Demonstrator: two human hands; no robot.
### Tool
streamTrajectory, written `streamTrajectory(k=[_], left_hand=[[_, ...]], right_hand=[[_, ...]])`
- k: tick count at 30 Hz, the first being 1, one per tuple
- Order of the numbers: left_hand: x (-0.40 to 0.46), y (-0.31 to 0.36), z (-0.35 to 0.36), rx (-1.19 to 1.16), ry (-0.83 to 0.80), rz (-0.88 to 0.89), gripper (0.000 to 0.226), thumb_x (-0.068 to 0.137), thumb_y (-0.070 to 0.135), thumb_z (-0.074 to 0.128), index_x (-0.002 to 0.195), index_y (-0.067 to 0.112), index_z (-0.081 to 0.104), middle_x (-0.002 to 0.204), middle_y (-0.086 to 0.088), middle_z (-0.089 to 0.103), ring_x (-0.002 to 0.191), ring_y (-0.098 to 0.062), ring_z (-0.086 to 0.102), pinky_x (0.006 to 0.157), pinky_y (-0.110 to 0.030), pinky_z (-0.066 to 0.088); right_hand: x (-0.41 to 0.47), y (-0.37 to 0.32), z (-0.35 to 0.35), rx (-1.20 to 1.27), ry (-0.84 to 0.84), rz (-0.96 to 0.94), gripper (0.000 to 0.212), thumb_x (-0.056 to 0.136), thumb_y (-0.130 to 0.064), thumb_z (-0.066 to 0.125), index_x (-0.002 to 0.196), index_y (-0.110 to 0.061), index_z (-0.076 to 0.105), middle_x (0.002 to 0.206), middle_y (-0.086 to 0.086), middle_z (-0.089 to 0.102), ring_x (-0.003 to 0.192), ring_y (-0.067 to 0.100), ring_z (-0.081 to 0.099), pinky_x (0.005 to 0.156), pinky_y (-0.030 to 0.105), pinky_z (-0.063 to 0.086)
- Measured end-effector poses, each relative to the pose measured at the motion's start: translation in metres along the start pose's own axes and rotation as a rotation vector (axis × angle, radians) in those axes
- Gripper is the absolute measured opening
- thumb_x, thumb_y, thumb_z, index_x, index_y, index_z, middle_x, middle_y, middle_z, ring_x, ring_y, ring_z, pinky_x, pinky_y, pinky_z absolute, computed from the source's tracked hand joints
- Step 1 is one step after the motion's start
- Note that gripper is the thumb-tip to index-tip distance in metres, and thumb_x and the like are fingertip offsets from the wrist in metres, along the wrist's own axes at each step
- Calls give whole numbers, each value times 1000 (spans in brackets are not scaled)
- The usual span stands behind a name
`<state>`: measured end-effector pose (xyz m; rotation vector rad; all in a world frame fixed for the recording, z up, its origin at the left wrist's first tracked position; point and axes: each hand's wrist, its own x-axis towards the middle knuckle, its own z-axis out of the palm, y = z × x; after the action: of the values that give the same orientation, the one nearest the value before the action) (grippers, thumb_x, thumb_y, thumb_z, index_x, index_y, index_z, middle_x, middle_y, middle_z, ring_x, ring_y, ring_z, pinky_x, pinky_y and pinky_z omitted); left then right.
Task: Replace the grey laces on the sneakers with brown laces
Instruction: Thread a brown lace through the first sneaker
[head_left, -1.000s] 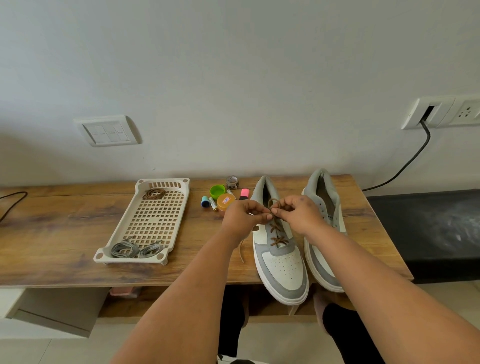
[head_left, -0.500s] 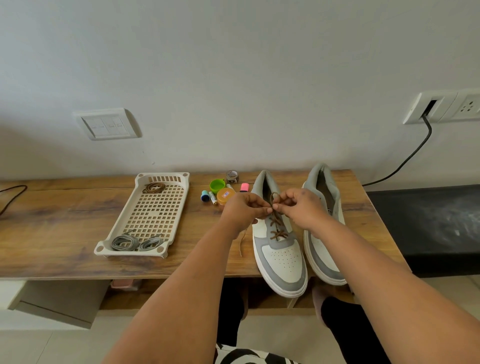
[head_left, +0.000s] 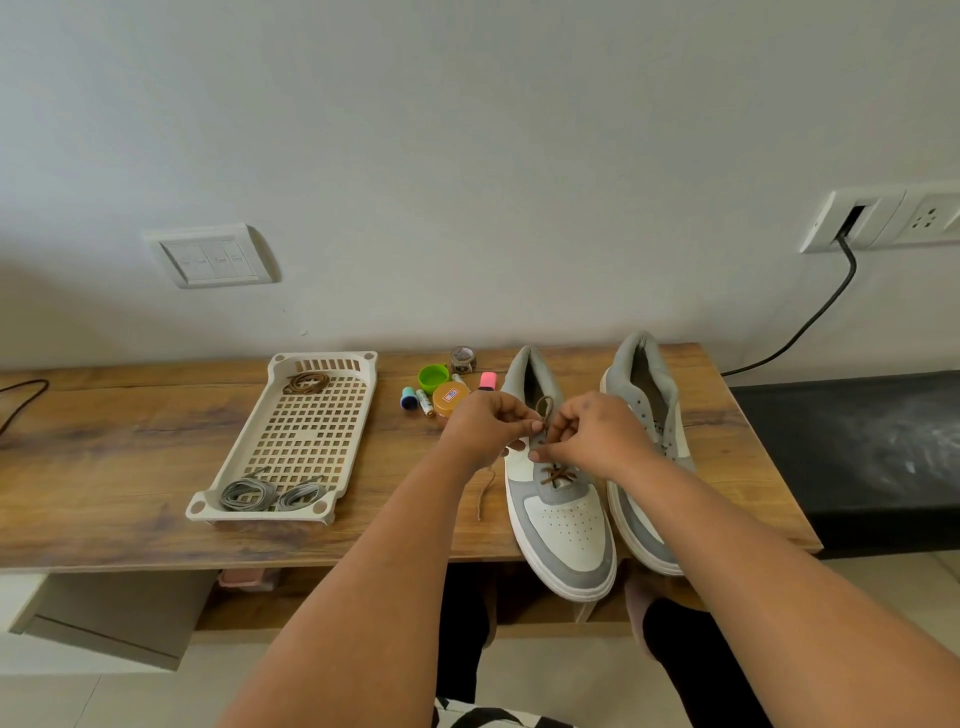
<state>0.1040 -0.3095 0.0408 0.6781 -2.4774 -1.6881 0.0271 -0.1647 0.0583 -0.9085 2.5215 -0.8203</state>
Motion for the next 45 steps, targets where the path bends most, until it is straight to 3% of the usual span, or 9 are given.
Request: streamTrajectory(k=[8, 12, 17, 22, 26, 33, 37, 42, 45], left_hand=[[0, 1, -1, 16, -12, -16, 3, 88, 14, 73, 90, 12, 73, 78, -1, 70, 68, -10, 64, 53, -11, 46], [-1, 4, -1, 65, -2, -10, 14, 87, 12, 74, 97, 3, 72, 81, -4, 70, 68, -12, 64, 52, -9, 44], [-2, 5, -2, 58, -9, -6, 5, 85, 12, 75, 89, 11, 72, 76, 4, 69, 69, -10, 64, 52, -8, 44], [-3, 9, -5, 100, -31, -46, 12, 85, 17, 76, 91, 15, 66, 79, -1, 70, 67, -12, 65, 62, -22, 50], [-8, 24, -16, 403, -102, -178, 34, 95, 41, 60, 96, 9, 67, 83, -7, 68, 69, -15, 61, 73, -30, 52], [-29, 55, -28, -344, -67, -134, 22, 100, 26, 56, 88, 12, 67, 65, 6, 65, 61, -9, 59, 75, -27, 47], [-33, 55, -21, -658, -132, -174, 17, 101, 11, 52, 106, 4, 66, 84, -5, 74, 73, -16, 69, 75, -27, 57], [-31, 51, -16, -791, -101, -200, 15, 101, 8, 50, 101, 4, 65, 91, -11, 74, 77, -18, 71, 73, -27, 59], [-28, 49, -13, -801, -73, -214, 15, 101, 8, 49, 102, 5, 64, 93, -10, 75, 80, -18, 72, 80, -28, 57]], right_hand=[[2, -1, 6, -136, 96, -43, 22, 84, -34, 71, 71, -16, 70, 68, -1, 66, 65, 15, 63, 60, 29, 51], [4, -3, -8, -191, -98, -60, 11, 83, -20, 70, 76, -12, 70, 74, 3, 64, 69, 16, 58, 58, 23, 41], [2, 0, -21, -251, -325, -6, 23, 80, -28, 75, 83, -6, 71, 73, 1, 58, 66, 12, 52, 61, 24, 41], [1, 6, -33, -202, -216, 39, 38, 80, -55, 72, 79, -18, 65, 76, -4, 60, 69, 10, 53, 63, 25, 41], [2, 10, -40, -148, -190, 30, 26, 83, -43, 74, 88, -18, 68, 83, -5, 63, 78, 12, 59, 69, 25, 45], [-1, 2, -38, 251, -376, 38, 30, 70, -28, 88, 96, -22, 74, 77, -8, 65, 80, 9, 62, 80, 26, 49], [-9, -5, -20, 515, -537, 9, 44, 80, -19, 80, 120, -29, 63, 69, -7, 54, 63, 4, 52, 58, 17, 43], [-8, -8, -8, 571, -523, 28, 26, 82, -18, 79, 103, -3, 73, 85, 10, 58, 64, 9, 45, 60, 22, 39], [-7, -5, -13, 565, -552, 2, 14, 85, -13, 75, 94, -2, 74, 76, 3, 64, 63, 6, 52, 61, 20, 43]])
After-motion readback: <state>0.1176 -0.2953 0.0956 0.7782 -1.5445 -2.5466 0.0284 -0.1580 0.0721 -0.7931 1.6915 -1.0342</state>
